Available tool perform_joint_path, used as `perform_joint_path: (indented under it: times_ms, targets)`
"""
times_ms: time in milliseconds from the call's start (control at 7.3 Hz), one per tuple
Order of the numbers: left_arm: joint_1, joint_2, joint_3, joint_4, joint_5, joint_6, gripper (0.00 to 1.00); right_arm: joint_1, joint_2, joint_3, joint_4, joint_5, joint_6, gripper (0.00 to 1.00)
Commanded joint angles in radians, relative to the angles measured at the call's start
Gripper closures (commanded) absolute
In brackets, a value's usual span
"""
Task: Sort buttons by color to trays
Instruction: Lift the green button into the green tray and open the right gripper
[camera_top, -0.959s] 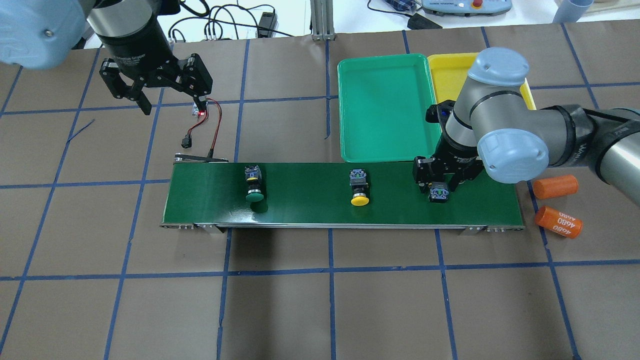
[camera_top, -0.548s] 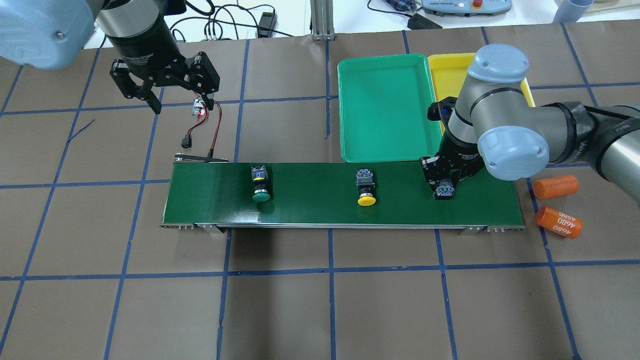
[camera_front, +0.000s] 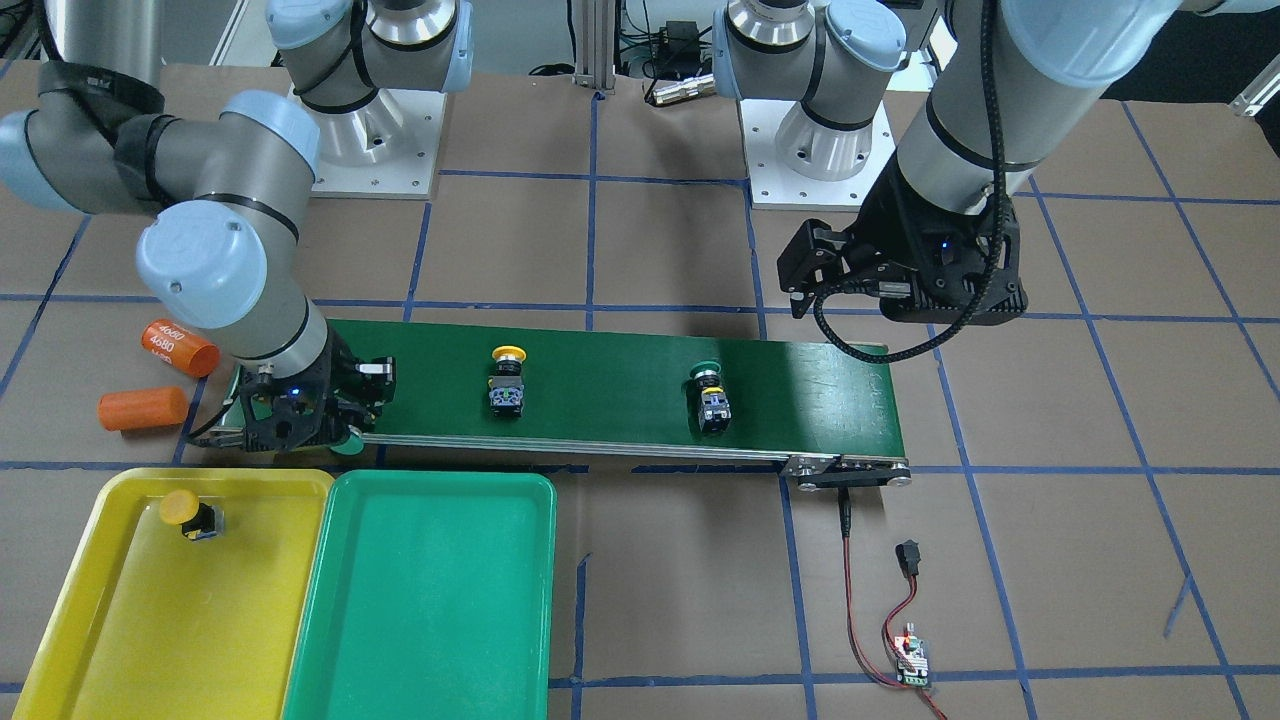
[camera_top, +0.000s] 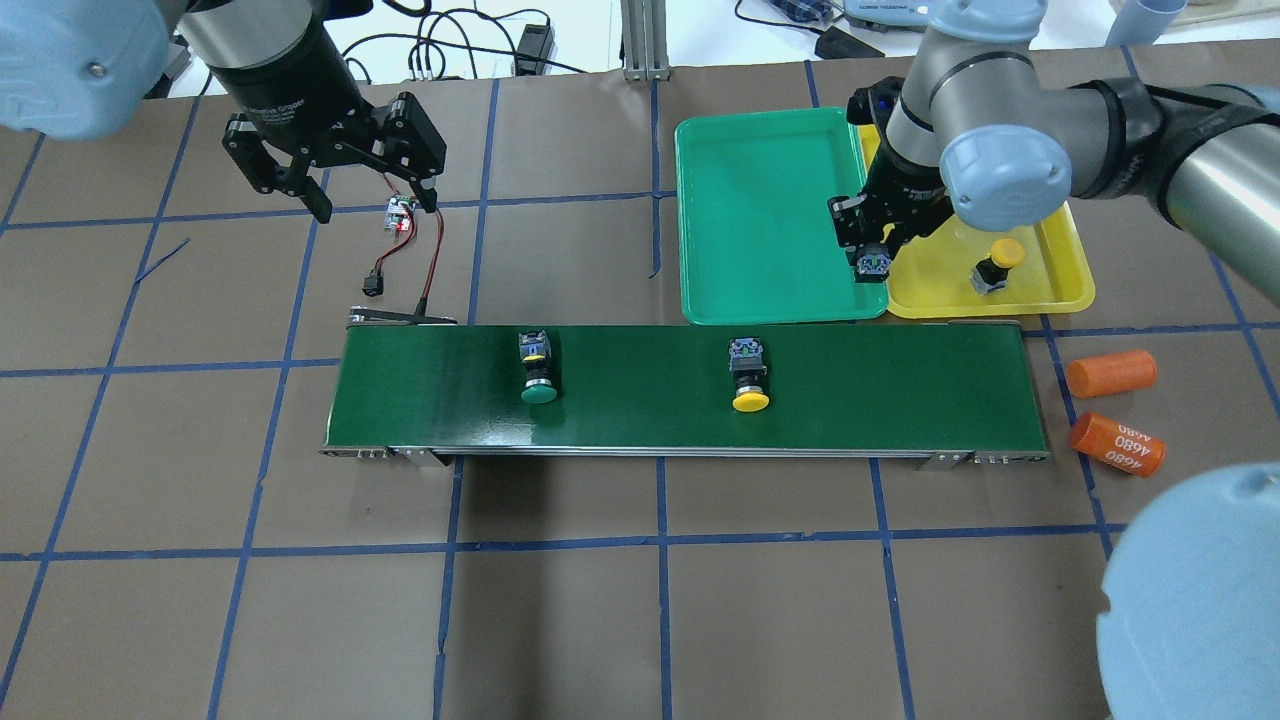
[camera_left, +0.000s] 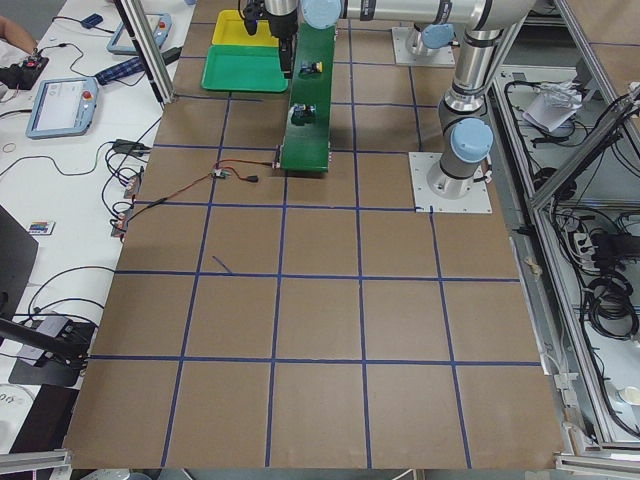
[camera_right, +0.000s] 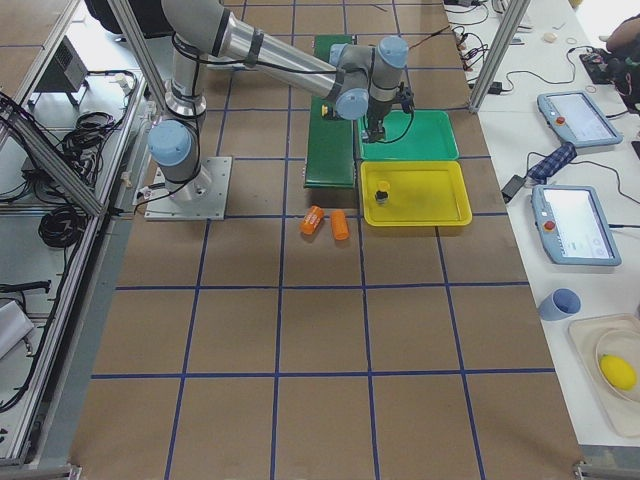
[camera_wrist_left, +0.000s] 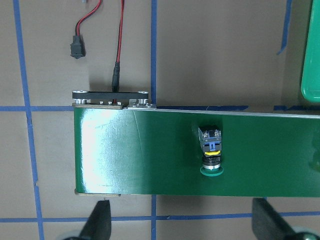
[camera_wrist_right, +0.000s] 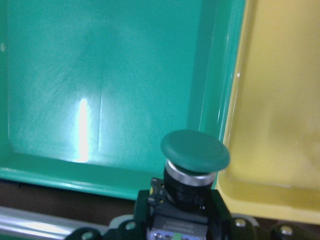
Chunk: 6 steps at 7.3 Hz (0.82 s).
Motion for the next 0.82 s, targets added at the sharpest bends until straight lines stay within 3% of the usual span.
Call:
perform_joint_path:
  times_ms: [0, 137, 274, 411, 685]
  targets:
    - [0.000, -0.004, -0.003, 0.023, 0.000, 0.001, 0.00, 0.003, 0.122, -0.097, -0.078, 0.018, -0.002, 0.66]
    - [0.000, -0.002, -0.005, 0.024, 0.000, 0.001, 0.00, 0.003, 0.126, -0.102, -0.083, 0.056, 0.003, 0.54]
    - [0.000, -0.004, -0.003, 0.025, 0.000, 0.001, 0.00, 0.003, 0.126, -0.096, -0.081, 0.061, 0.009, 0.11]
    - [0.000, -0.008, 0.001, 0.028, 0.000, 0.000, 0.00, 0.001, 0.126, -0.091, -0.080, 0.058, 0.011, 0.00]
    - [0.000, -0.021, 0.000, 0.028, -0.002, -0.003, 0.00, 0.001, 0.096, -0.081, -0.063, 0.044, 0.000, 0.00]
